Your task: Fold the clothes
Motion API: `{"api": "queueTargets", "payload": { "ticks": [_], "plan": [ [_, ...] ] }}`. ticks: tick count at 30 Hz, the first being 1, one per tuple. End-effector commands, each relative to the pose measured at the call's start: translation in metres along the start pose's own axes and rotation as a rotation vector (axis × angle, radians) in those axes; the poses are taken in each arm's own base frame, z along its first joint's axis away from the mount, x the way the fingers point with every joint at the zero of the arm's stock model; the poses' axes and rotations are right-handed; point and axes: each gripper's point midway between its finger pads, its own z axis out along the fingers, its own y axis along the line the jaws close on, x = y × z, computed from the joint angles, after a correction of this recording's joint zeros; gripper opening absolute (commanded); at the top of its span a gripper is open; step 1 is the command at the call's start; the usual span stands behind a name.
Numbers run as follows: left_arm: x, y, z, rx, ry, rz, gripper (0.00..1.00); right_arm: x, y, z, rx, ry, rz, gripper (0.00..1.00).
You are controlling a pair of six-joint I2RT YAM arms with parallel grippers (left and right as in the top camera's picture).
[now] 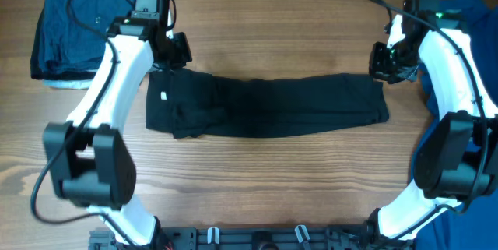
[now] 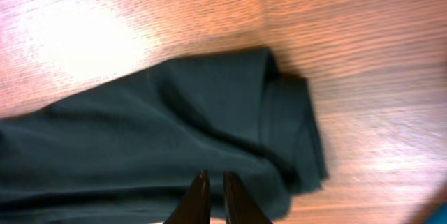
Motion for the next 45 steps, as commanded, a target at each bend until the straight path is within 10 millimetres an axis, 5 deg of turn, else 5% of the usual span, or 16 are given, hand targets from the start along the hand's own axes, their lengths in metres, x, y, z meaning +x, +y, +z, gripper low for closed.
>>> {"api": "queueTargets", "payload": {
  "ticks": [1, 7, 12, 21, 27, 30, 34, 35, 36, 45],
  "plan": [
    [0.018, 0.011, 0.041, -0.053, 0.107, -0.010, 0.15, 0.016, 0.017, 0.022, -0.088, 0.037, -0.053, 0.08],
    [0.037, 0.040, 0.078, -0.205, 0.198, -0.003, 0.13, 0.027, 0.008, 0.065, -0.055, 0.011, -0.064, 0.10],
    [0.040, 0.061, 0.077, -0.275, 0.221, -0.018, 0.13, 0.036, -0.031, 0.088, 0.137, -0.005, -0.002, 0.13],
    [0.040, 0.101, 0.078, -0.306, 0.255, -0.139, 0.06, 0.042, -0.055, 0.097, 0.207, -0.017, 0.036, 0.13],
    [0.037, 0.089, 0.075, -0.219, 0.252, -0.156, 0.08, 0.042, -0.068, 0.095, 0.223, -0.019, 0.086, 0.14],
    [0.033, 0.082, 0.076, -0.172, 0.243, -0.166, 0.35, 0.042, -0.067, 0.096, 0.215, -0.018, 0.085, 0.14],
    [0.032, 0.072, 0.077, -0.059, 0.261, -0.211, 0.48, 0.042, -0.067, 0.096, 0.215, -0.018, 0.085, 0.15],
    [0.030, 0.072, 0.077, -0.029, 0.265, -0.234, 0.63, 0.042, -0.066, 0.096, 0.211, -0.020, 0.085, 0.15],
    [0.029, 0.074, 0.076, -0.014, 0.265, -0.252, 0.68, 0.042, -0.065, 0.096, 0.204, -0.020, 0.085, 0.15],
    [0.019, 0.073, 0.094, 0.065, 0.251, -0.284, 0.54, 0.041, -0.063, 0.097, 0.192, -0.023, 0.085, 0.15]
  ]
}}
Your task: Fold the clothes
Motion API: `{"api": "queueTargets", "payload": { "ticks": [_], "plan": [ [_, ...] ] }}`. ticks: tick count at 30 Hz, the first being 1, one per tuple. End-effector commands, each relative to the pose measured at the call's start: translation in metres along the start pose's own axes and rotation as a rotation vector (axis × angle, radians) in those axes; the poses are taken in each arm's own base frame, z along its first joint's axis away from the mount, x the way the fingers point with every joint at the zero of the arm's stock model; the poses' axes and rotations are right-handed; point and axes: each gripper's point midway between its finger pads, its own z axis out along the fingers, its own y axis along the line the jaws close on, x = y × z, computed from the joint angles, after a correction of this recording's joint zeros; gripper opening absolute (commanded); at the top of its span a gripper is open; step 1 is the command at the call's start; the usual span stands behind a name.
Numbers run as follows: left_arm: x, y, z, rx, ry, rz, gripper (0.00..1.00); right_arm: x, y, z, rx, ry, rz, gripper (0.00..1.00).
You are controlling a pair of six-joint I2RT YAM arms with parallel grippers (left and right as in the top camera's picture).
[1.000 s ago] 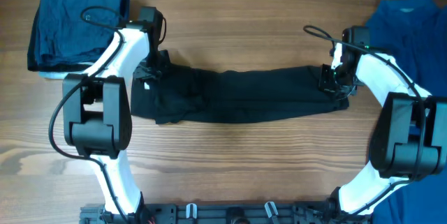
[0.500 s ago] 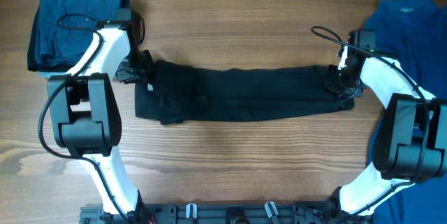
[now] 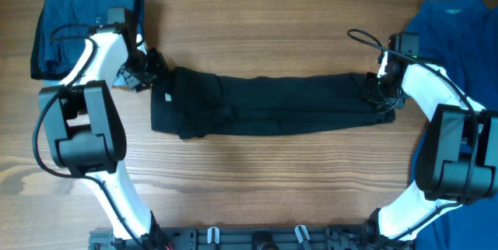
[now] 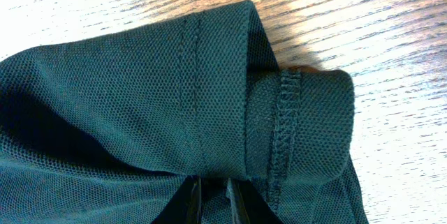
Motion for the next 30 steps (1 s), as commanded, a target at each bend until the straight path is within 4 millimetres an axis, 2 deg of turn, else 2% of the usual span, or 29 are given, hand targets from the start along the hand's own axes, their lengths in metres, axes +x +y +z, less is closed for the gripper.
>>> {"api": "queueTargets", "payload": {
  "ticks": [1, 6, 7, 8, 9, 13, 15, 21, 24, 27, 30],
  "plan": [
    [0.003, -0.007, 0.015, 0.048, 0.036, -0.009, 0.52, 0.013, -0.021, 0.013, 0.075, 0.040, 0.029, 0.15],
    [0.008, -0.005, 0.015, 0.038, 0.055, -0.024, 0.36, 0.013, -0.021, 0.013, 0.076, 0.040, 0.030, 0.15],
    [0.009, -0.003, 0.016, 0.033, 0.059, -0.025, 0.29, 0.013, -0.021, 0.013, 0.076, 0.040, 0.030, 0.15],
    [0.010, -0.001, 0.016, 0.018, 0.060, -0.026, 0.10, 0.013, -0.021, 0.013, 0.076, 0.040, 0.030, 0.15],
    [0.011, 0.004, 0.016, -0.007, 0.059, -0.027, 0.04, 0.013, -0.021, 0.013, 0.076, 0.040, 0.030, 0.16],
    [0.013, 0.041, 0.012, -0.199, 0.047, -0.044, 0.04, 0.013, -0.021, 0.013, 0.076, 0.040, 0.030, 0.15],
    [0.011, 0.051, 0.009, -0.249, 0.030, -0.070, 0.04, 0.014, -0.021, 0.013, 0.076, 0.041, 0.030, 0.15],
    [0.006, 0.057, 0.008, -0.271, 0.010, -0.097, 0.04, 0.014, -0.021, 0.013, 0.077, 0.044, 0.030, 0.15],
    [0.004, 0.045, -0.002, -0.216, 0.001, -0.096, 0.04, 0.014, -0.021, 0.013, 0.076, 0.044, 0.030, 0.15],
    [-0.006, 0.017, -0.044, -0.105, -0.069, -0.084, 0.05, 0.014, -0.019, 0.013, 0.066, 0.045, 0.030, 0.16],
    [-0.005, -0.012, -0.088, -0.006, -0.161, -0.038, 0.14, 0.014, -0.017, 0.013, 0.051, 0.045, 0.030, 0.16]
  ]
}}
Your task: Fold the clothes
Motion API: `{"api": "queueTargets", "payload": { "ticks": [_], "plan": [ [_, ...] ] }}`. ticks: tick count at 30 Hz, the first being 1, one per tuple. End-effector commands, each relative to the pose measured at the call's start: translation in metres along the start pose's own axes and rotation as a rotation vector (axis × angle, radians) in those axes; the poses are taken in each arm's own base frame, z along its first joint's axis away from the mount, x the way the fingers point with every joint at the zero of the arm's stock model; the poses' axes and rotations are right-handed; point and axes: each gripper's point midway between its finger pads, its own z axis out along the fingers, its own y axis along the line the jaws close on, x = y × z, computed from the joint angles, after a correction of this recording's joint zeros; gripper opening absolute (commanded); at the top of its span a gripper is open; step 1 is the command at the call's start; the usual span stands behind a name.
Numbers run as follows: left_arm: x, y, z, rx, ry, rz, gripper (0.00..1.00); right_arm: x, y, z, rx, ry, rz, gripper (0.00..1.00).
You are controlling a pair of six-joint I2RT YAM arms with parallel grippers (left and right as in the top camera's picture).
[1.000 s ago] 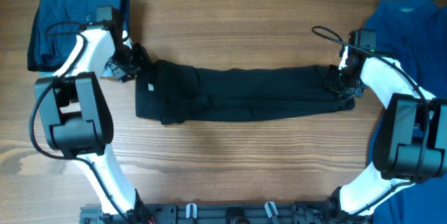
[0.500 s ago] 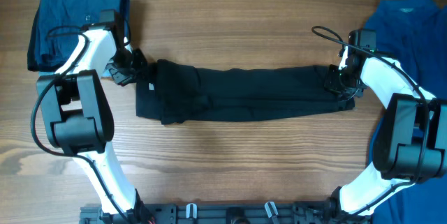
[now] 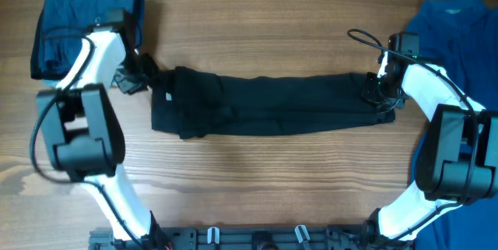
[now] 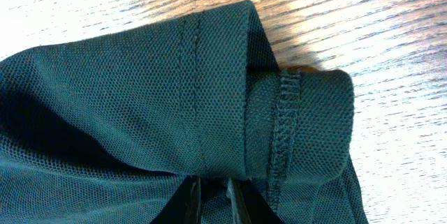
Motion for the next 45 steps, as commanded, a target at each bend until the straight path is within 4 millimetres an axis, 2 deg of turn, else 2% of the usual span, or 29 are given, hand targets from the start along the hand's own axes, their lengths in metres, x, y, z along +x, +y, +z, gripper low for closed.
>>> {"api": "queueTargets", "payload": {
  "ticks": [1, 2, 4, 8, 10, 12, 16, 19, 23, 25, 26, 28, 30, 35, 39, 42, 43, 45],
  "plan": [
    [-0.006, -0.039, -0.088, 0.176, -0.178, 0.045, 0.18, 0.014, -0.017, 0.013, 0.051, 0.045, 0.030, 0.16],
    [-0.001, -0.047, -0.094, 0.184, -0.188, 0.069, 0.26, 0.014, -0.017, 0.013, 0.051, 0.045, 0.030, 0.16],
    [0.009, -0.060, -0.094, 0.188, -0.182, 0.110, 0.33, 0.014, -0.017, 0.013, 0.051, 0.045, 0.030, 0.16],
    [0.026, -0.091, -0.068, 0.178, -0.146, 0.195, 0.48, 0.014, -0.017, 0.013, 0.051, 0.044, 0.030, 0.16],
    [0.029, -0.098, -0.050, 0.142, -0.134, 0.220, 0.48, 0.014, -0.017, 0.013, 0.051, 0.045, 0.030, 0.16],
    [0.029, -0.095, -0.032, 0.078, -0.126, 0.248, 0.44, 0.014, -0.016, 0.013, 0.051, 0.045, 0.026, 0.16],
    [0.027, -0.082, -0.007, -0.021, -0.102, 0.290, 0.47, 0.014, -0.017, 0.013, 0.051, 0.044, 0.027, 0.17],
    [0.027, -0.074, 0.000, -0.064, -0.099, 0.314, 0.48, 0.014, -0.017, 0.013, 0.051, 0.044, 0.027, 0.17],
    [0.031, -0.068, 0.011, -0.082, -0.086, 0.372, 0.46, 0.014, -0.017, 0.013, 0.051, 0.044, 0.027, 0.17],
    [0.033, -0.066, 0.016, -0.083, -0.082, 0.378, 0.40, 0.014, -0.017, 0.013, 0.051, 0.044, 0.027, 0.17],
    [0.034, -0.064, 0.018, -0.086, -0.078, 0.378, 0.36, 0.014, -0.017, 0.013, 0.051, 0.044, 0.027, 0.17],
    [0.039, -0.061, 0.021, -0.095, -0.061, 0.378, 0.15, 0.014, -0.017, 0.013, 0.051, 0.044, 0.027, 0.18],
    [0.045, -0.055, 0.021, -0.111, -0.031, 0.377, 0.05, 0.014, -0.017, 0.013, 0.051, 0.045, 0.027, 0.18],
    [0.056, -0.028, 0.017, -0.166, 0.050, 0.284, 0.04, 0.014, -0.017, 0.013, 0.051, 0.045, 0.027, 0.18],
    [0.047, -0.014, 0.016, -0.167, 0.052, 0.220, 0.04, 0.014, -0.017, 0.013, 0.051, 0.045, 0.027, 0.18],
    [0.039, -0.011, 0.016, -0.157, 0.033, 0.201, 0.07, 0.010, -0.016, 0.010, 0.048, 0.035, 0.028, 0.15],
    [0.036, -0.013, 0.016, -0.150, 0.021, 0.202, 0.09, 0.002, -0.012, 0.004, 0.028, 0.021, 0.027, 0.17],
    [0.031, -0.017, 0.016, -0.138, -0.001, 0.201, 0.12, -0.022, -0.002, -0.024, -0.015, -0.022, 0.021, 0.30]
  ]
}}
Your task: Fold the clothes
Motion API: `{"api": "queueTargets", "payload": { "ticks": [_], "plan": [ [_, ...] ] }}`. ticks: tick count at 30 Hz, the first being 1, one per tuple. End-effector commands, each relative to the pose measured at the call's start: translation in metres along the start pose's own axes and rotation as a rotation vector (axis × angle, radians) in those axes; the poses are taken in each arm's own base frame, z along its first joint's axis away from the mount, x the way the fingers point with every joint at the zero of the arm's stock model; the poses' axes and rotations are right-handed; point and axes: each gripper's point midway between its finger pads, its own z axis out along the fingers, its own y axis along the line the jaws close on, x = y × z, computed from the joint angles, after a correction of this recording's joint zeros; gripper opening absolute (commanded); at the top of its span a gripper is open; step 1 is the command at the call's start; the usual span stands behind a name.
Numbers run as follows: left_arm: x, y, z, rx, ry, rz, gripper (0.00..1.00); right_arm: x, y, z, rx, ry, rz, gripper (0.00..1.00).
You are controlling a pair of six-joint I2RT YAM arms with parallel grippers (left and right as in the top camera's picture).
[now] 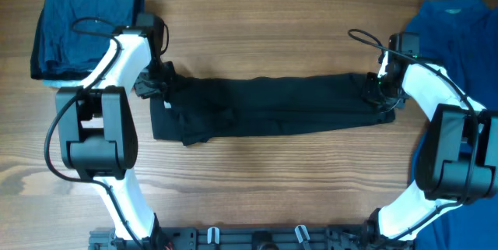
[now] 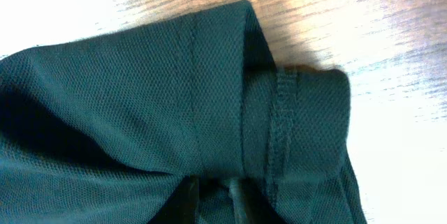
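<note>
A black garment (image 1: 272,106), folded into a long strip, lies across the middle of the wooden table (image 1: 257,24). My right gripper (image 1: 379,94) sits low on its right end. In the right wrist view the gripper (image 2: 209,185) is pinched shut on the dark knit fabric (image 2: 140,98), beside the rolled, stitched hem (image 2: 293,126). My left gripper (image 1: 158,86) rests on the garment's upper left corner. The arm hides its fingers from overhead, so I cannot tell how its jaws stand.
A folded dark blue cloth (image 1: 78,20) lies at the table's far left corner, just behind the left arm. A bright blue garment (image 1: 459,24) covers the right edge behind the right arm. Bare wood lies in front of the black strip.
My left gripper has moved right, from the bare table beside the garment's left end onto its upper left corner. The right gripper has stayed pinched on the right end.
Both grippers first hovered above the strip's far ends, the right one shut and empty. Then the right gripper was down on the right hem with fabric between its fingers, and the left was beside the left end. The left has now reached the left corner.
</note>
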Motion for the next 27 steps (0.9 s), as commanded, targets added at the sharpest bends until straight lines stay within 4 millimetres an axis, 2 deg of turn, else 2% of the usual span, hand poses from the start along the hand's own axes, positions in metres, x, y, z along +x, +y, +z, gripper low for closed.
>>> {"api": "queueTargets", "payload": {
  "ticks": [1, 2, 3, 5, 6, 9, 11, 13, 16, 18, 21, 27],
  "plan": [
    [-0.007, 0.000, 0.003, -0.002, -0.028, -0.020, 0.13, -0.035, 0.001, -0.041, -0.020, -0.063, 0.020, 0.37],
    [-0.010, -0.001, 0.000, 0.003, -0.040, -0.022, 0.16, -0.047, 0.002, -0.062, -0.024, -0.089, 0.015, 0.44],
    [-0.012, -0.001, -0.003, 0.006, -0.049, -0.022, 0.19, -0.055, 0.004, -0.080, -0.027, -0.112, 0.001, 0.57],
    [-0.017, -0.003, -0.013, 0.018, -0.077, -0.025, 0.23, -0.063, 0.005, -0.107, -0.029, -0.143, -0.030, 0.94],
    [-0.019, -0.004, -0.018, 0.027, -0.091, -0.026, 0.25, -0.064, 0.005, -0.116, -0.028, -0.147, -0.037, 1.00],
    [-0.020, -0.014, -0.037, 0.106, -0.119, -0.025, 0.28, -0.055, -0.004, -0.113, -0.018, -0.109, -0.055, 0.99],
    [-0.017, -0.023, -0.044, 0.163, -0.112, -0.022, 0.39, -0.047, -0.016, -0.105, -0.009, -0.074, -0.037, 0.98],
    [-0.015, -0.027, -0.044, 0.189, -0.101, -0.020, 0.54, -0.035, -0.031, -0.095, -0.001, -0.032, 0.000, 0.88],
    [-0.019, -0.034, -0.046, 0.227, -0.111, -0.016, 0.60, -0.020, -0.045, -0.078, 0.003, 0.014, -0.008, 0.76],
    [-0.023, -0.040, -0.048, 0.257, -0.126, -0.014, 0.61, -0.018, -0.041, -0.070, -0.025, 0.010, -0.038, 0.76],
    [-0.030, -0.053, -0.053, 0.328, -0.149, -0.005, 0.63, -0.015, -0.019, -0.052, -0.148, -0.006, -0.156, 0.81],
    [-0.028, -0.057, -0.054, 0.339, -0.147, 0.003, 0.65, -0.008, -0.019, -0.010, -0.149, -0.053, -0.178, 0.83]
  ]
}}
